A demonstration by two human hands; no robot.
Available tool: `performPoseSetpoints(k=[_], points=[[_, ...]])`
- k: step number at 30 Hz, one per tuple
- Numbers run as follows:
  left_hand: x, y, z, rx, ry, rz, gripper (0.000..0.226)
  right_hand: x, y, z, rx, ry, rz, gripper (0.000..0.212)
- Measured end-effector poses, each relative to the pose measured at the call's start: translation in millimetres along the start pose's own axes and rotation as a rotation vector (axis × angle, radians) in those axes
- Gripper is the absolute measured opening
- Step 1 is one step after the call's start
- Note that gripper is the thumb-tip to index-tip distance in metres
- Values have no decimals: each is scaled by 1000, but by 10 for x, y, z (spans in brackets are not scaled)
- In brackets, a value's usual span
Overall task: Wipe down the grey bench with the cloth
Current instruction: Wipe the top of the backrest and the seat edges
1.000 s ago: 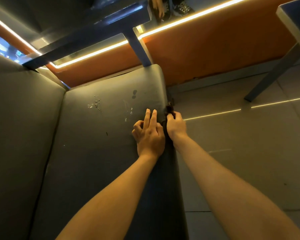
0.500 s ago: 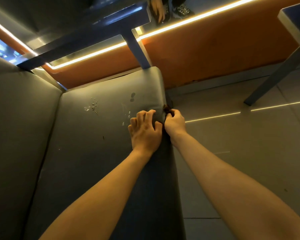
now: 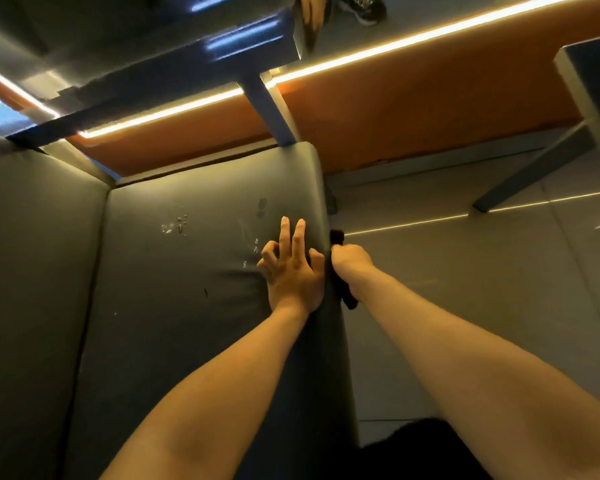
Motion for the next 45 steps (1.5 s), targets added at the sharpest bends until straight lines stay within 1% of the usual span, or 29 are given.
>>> performPoseSetpoints(k=[1,2,5,7,8,9,10,12,14,16,18,19,21,23,25,26,28,29,30,31,33,34,36,38,41,43,45], points=[[18,-1,0,9,8,-23,64,46,-33,11,22,5,16,37],[25,8,-4,14,18,-39,63,106,-57,-16,44,-27,31,35],[-22,26,-16,29,29,-33,62,185,0,-240,5,-315,64,30],[-73,37,-10,21,53,-1,62,305,121,-400,-14,-480,68,35],[-75,53,-9,4,79,16,65,346,201,-437,-5,-520,66,39],[-70,69,-18,-2,114,32,71,387,270,-440,0,-539,61,42],[-55,77,-25,8,149,41,76,428,316,-410,-5,-547,59,40],[-3,53,-66,89,180,49,78,524,331,-334,17,-568,97,27],[10,-37,-86,234,214,84,74,568,281,-331,77,-613,173,22],[69,-135,-113,419,283,156,70,612,282,-351,18,-607,196,24],[153,-176,-139,569,357,247,65,667,340,-316,-89,-570,151,23],[166,-182,-156,654,357,241,63,696,379,-290,-144,-554,113,21],[180,-201,-208,828,287,156,61,800,467,-267,-264,-522,-2,21],[152,-252,-305,891,218,163,62,926,589,-312,-326,-473,-129,23],[85,-295,-448,905,167,193,60,998,734,-362,-273,-441,-210,25],[45,-318,-543,921,122,197,54,994,802,-383,-209,-453,-220,25],[-26,-396,-786,848,50,291,37,945,897,-425,-20,-535,-190,25],[-60,-420,-921,770,20,354,32,901,909,-428,110,-579,-151,25],[-100,-424,-1056,709,-15,390,33,855,891,-423,249,-606,-94,30],[-142,-407,-1163,663,-58,374,36,825,851,-405,364,-603,-41,36],[-215,-324,-1254,616,-121,232,46,785,781,-348,480,-576,-10,46],[-241,-288,-1223,591,-111,165,51,767,766,-331,494,-572,-16,47],[-263,-250,-1064,500,-29,114,56,736,757,-342,493,-558,-26,47],[-261,-250,-874,427,55,127,51,698,722,-376,421,-519,-24,47],[-197,-239,-691,461,112,133,43,659,642,-394,324,-492,-6,47],[-55,-219,-553,481,233,169,39,669,622,-387,296,-492,8,46],[126,-166,-446,471,348,224,43,701,627,-356,268,-487,-7,45]])
Point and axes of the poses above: each hand's wrist, its own x-axis away from the middle knuckle, its own y-axis out of the palm, z = x × y, the point moved 5 cm from there along -x, towards the middle knuckle, and after that the axes turned 14 degrees about -x, right-handed, at the moved point
